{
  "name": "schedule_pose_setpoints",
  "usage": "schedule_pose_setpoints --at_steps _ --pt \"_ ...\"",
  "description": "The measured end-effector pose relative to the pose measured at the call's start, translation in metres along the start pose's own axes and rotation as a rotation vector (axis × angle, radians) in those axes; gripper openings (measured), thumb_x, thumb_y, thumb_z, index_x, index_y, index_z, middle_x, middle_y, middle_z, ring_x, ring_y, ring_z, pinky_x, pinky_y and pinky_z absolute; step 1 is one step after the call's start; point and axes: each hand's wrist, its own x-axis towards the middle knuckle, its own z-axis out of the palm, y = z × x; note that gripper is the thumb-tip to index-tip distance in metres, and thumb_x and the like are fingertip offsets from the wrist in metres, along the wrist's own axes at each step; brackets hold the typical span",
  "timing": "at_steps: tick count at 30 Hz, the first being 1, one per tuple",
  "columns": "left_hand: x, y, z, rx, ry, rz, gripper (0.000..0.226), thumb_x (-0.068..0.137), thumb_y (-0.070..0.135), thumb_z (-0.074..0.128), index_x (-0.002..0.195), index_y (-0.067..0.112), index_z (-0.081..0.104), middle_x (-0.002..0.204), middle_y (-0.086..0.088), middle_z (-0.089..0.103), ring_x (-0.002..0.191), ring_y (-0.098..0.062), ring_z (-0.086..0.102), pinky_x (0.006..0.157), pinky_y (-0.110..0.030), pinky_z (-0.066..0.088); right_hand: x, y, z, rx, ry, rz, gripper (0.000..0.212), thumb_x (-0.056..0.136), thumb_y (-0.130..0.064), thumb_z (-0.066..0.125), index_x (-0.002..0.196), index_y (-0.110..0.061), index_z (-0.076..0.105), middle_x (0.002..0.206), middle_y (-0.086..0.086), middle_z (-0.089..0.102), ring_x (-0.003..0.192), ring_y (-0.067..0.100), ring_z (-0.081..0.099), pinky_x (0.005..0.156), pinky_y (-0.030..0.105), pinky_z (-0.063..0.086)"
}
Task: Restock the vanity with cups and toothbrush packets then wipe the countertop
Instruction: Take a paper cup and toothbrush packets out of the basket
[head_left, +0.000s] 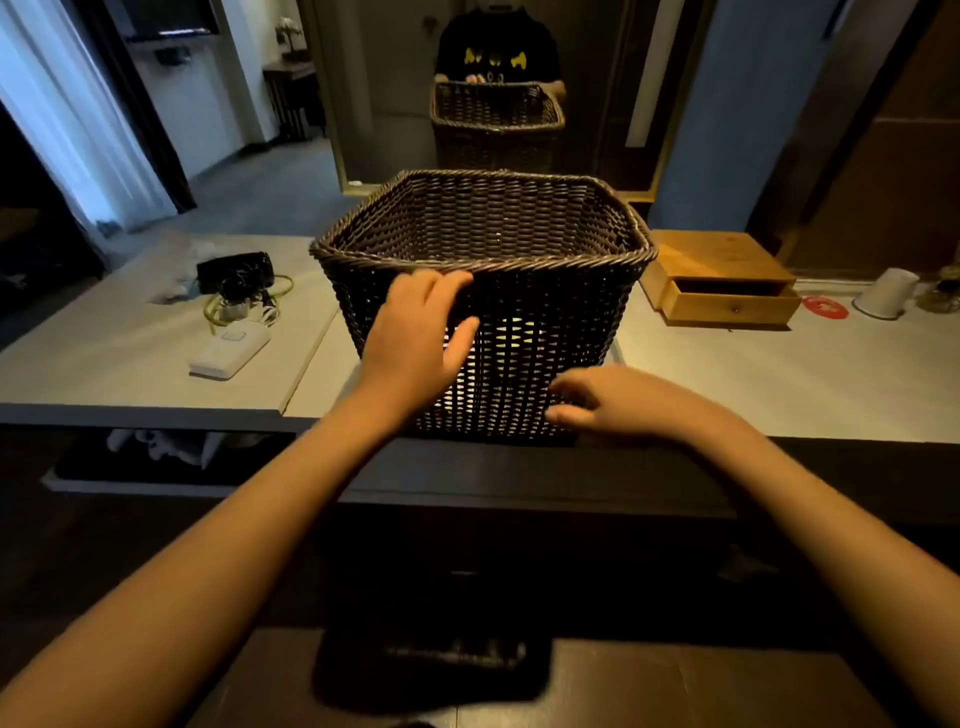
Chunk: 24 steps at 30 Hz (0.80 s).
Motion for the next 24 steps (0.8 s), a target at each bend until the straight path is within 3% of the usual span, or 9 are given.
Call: schedule_pose_setpoints --at_steps 3,5,8,12,17,21,24 --pt "0.025 -0.009 -0.004 0.096 0.106 -0.007 0.042 0.085 0.027 0.056 0.122 0.008 0.053 0.116 -0.018 0.053 0.111 -0.034 0.044 0.095 -0.037 0.025 0.006 0.001 -0.033 0.041 0.346 -0.051 0.041 0.090 -0.041 0.049 0.119 -0.013 0.056 0.114 0.009 0.065 0.100 0.021 0.060 0.084 0.041 0.052" --pt "0.037 -0.017 -0.005 0.131 0.055 -0.022 0.036 0.087 0.032 0.053 0.115 0.011 0.059 0.112 -0.015 0.055 0.109 -0.032 0.045 0.092 -0.037 0.022 0.011 -0.002 -0.051 0.055 0.564 -0.117 0.034 0.089 -0.038 0.050 0.111 -0.014 0.060 0.105 0.006 0.067 0.095 0.020 0.059 0.080 0.042 0.052" --pt "0.042 -0.028 -0.004 0.183 0.011 0.022 0.031 0.089 0.040 0.045 0.100 0.017 0.062 0.093 -0.006 0.064 0.092 -0.027 0.052 0.079 -0.036 0.024 0.030 0.001 -0.059 -0.076 0.664 -0.137 0.032 0.089 -0.037 0.052 0.110 -0.014 0.059 0.106 0.007 0.062 0.100 0.022 0.051 0.083 0.042 0.046" --pt "0.045 -0.033 -0.006 0.164 0.000 0.061 0.031 0.089 0.042 0.044 0.096 0.019 0.062 0.086 -0.002 0.066 0.085 -0.024 0.054 0.077 -0.036 0.027 0.055 0.010 -0.063 -0.225 0.649 -0.147 0.036 0.088 -0.042 0.052 0.113 -0.017 0.059 0.109 0.009 0.055 0.101 0.024 0.044 0.082 0.037 0.040" --pt "0.052 -0.038 -0.014 0.103 -0.049 0.115 0.036 0.090 0.045 0.043 0.090 0.018 0.067 0.080 -0.001 0.069 0.078 -0.022 0.059 0.072 -0.036 0.037 0.069 0.017 -0.079 -0.032 0.361 -0.170 0.039 0.091 -0.044 0.042 0.101 -0.014 0.064 0.094 0.006 0.066 0.086 0.021 0.058 0.076 0.042 0.049" --pt "0.072 -0.046 -0.023 -0.090 -0.072 0.027 0.040 0.091 0.044 0.043 0.081 0.015 0.069 0.076 -0.002 0.070 0.069 -0.015 0.059 0.062 -0.032 0.046 0.070 0.022 -0.078 -0.010 0.390 -0.173 0.052 0.084 -0.057 0.035 0.101 -0.018 0.064 0.091 0.003 0.069 0.082 0.018 0.061 0.070 0.035 0.051" --pt "0.097 -0.063 -0.022 -0.077 -0.101 -0.062 0.032 0.088 0.039 0.051 0.094 0.013 0.069 0.090 -0.006 0.071 0.081 -0.017 0.061 0.074 -0.036 0.051 0.071 0.022 -0.077 0.034 0.406 -0.162 0.064 0.073 -0.067 0.027 0.100 -0.022 0.064 0.089 0.000 0.068 0.079 0.014 0.058 0.068 0.031 0.049"
